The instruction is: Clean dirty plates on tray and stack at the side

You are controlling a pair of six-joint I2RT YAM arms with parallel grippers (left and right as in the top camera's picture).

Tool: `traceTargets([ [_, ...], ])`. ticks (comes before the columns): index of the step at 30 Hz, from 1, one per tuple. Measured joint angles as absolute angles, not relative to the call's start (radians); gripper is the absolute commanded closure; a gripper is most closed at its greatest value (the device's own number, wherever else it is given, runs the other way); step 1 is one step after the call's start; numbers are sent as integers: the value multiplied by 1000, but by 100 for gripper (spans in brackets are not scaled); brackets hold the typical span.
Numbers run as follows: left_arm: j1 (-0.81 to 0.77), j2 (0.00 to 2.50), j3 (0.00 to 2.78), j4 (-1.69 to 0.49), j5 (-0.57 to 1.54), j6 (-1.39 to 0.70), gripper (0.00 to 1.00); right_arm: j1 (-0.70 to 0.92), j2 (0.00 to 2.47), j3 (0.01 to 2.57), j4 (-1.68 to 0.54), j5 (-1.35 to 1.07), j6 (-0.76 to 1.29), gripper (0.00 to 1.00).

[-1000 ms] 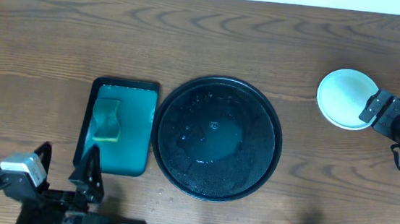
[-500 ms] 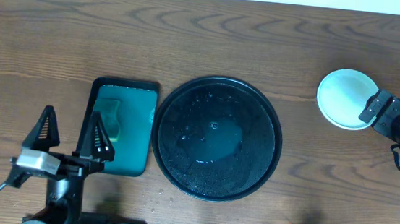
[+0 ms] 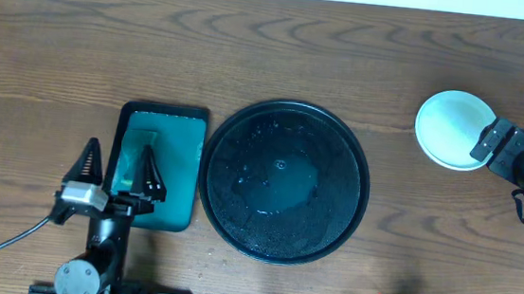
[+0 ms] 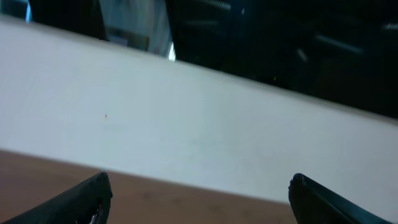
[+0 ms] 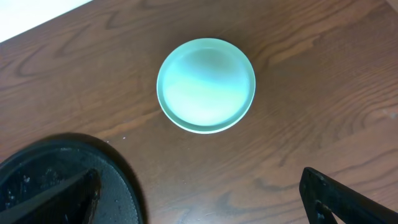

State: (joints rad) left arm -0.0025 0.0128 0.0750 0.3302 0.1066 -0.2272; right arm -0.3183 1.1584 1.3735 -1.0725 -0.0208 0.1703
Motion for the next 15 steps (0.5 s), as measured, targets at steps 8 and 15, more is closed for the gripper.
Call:
traceTargets([
  [8, -2, 12, 6, 233, 98, -227, 8, -318, 1158, 1374, -1073, -21, 171, 1],
  [15, -2, 10, 6, 10, 91, -227, 8, -318, 1158, 1374, -1073, -21, 170, 1],
])
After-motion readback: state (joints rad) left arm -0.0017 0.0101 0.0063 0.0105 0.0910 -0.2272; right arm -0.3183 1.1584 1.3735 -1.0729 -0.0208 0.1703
